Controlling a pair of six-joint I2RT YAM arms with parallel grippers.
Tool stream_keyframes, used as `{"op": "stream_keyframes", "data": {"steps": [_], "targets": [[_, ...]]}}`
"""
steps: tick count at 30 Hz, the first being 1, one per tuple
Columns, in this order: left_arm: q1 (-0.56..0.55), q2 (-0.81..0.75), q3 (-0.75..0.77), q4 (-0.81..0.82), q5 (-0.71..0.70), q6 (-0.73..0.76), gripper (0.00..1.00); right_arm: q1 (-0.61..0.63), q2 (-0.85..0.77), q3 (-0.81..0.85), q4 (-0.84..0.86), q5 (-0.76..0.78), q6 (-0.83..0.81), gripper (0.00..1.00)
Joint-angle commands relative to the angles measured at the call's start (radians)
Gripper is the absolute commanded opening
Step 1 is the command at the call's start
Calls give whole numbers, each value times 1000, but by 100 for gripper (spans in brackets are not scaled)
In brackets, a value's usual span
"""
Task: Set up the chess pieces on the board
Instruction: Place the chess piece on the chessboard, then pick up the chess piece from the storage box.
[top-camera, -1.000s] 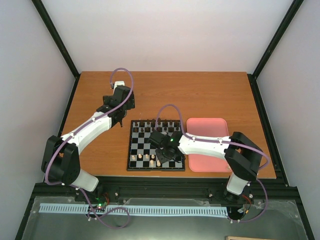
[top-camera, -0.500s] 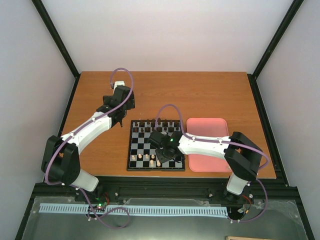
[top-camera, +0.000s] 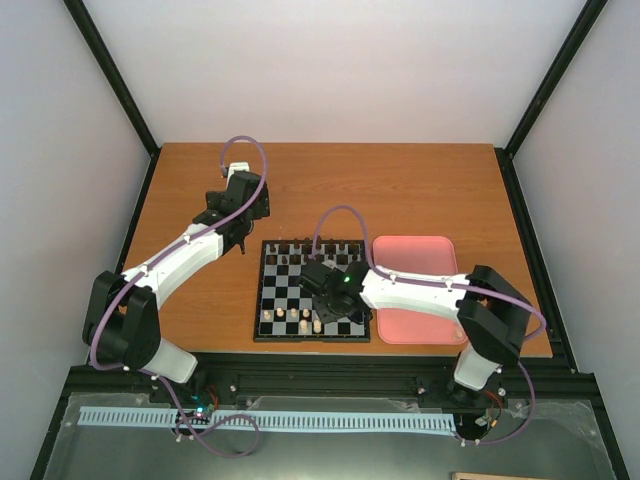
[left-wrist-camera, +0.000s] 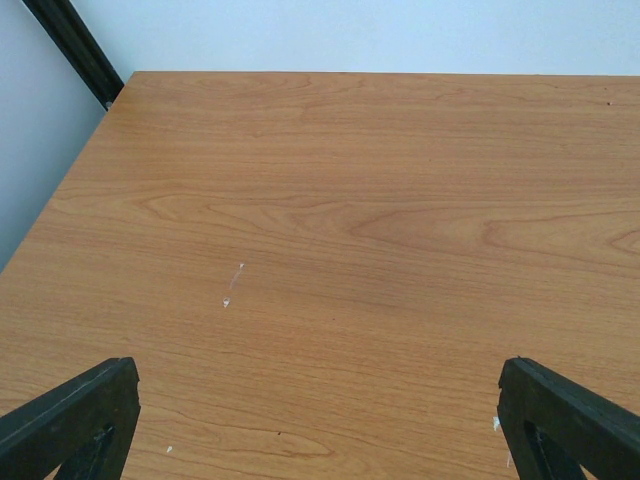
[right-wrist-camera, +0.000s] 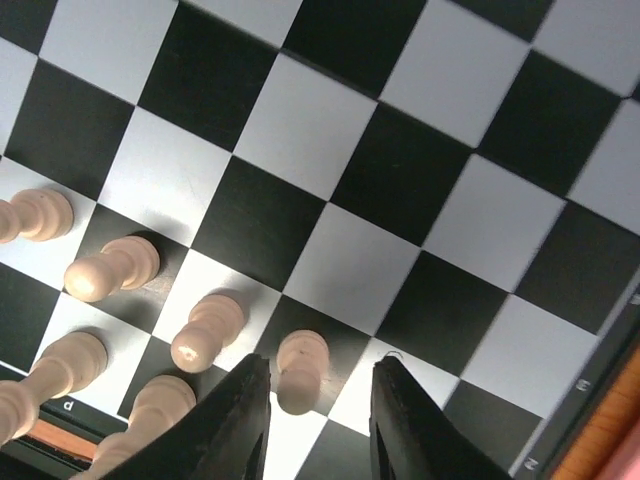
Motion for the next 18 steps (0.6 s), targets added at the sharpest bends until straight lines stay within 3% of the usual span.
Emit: {"op": "stream_keyframes", "data": {"steps": [1,6,13,18], "targets": [[-8,-19,31,3,3,-8,100,12,-86,17,-48,101,28,31],[-7,-22,29,4,7,-8,100,-22,-177,-27,-124,251,70,48],[-7,-22,29,6,16,-9,100,-288,-335,-277,-58,246,68,48],[-7,-15,32,10,23,-6,100,-442,-438,-357,-37,271,31,48]]}}
